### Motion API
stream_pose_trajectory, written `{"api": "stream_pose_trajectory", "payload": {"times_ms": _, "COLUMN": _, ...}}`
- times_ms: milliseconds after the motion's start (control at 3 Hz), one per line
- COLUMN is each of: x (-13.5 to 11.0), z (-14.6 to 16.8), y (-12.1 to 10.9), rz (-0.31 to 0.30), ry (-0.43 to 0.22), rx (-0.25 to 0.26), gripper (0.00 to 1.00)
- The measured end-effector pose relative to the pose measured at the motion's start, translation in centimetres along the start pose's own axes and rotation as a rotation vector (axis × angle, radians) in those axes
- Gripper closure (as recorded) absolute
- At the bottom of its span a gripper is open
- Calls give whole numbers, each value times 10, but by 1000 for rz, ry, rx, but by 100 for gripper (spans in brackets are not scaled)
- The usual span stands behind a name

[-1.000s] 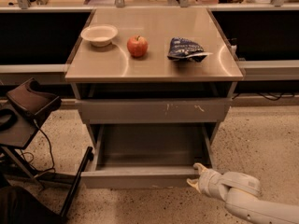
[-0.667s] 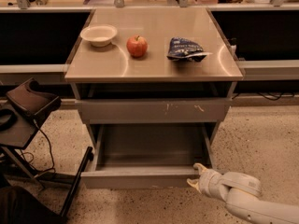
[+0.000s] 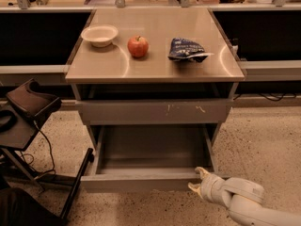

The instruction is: Open middle drawer

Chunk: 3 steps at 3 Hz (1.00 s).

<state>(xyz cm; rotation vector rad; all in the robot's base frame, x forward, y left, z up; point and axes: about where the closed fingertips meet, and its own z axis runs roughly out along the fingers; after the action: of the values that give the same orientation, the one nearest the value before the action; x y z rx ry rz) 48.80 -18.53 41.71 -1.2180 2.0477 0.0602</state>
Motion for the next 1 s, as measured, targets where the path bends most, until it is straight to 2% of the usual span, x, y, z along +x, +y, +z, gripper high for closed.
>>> {"api": "stream_pose_trajectory", "payload": {"times_ms": 333, "x": -1, "z": 1, "y": 10, "rz": -20, "ry": -11, "rx": -11, "gripper": 100}}
{"api": "stream_pose_trajectory", "payload": {"times_ms": 667, "x": -2, "z": -1, "y": 10, "rz": -20, "ry": -11, "rx": -11, "gripper": 100}}
{"api": "stream_pose_trajectory", "payload": {"times_ms": 1000, "x": 4, "z": -3, "y": 19, "rz": -15, "ry": -31, "rx": -5, "gripper": 100}}
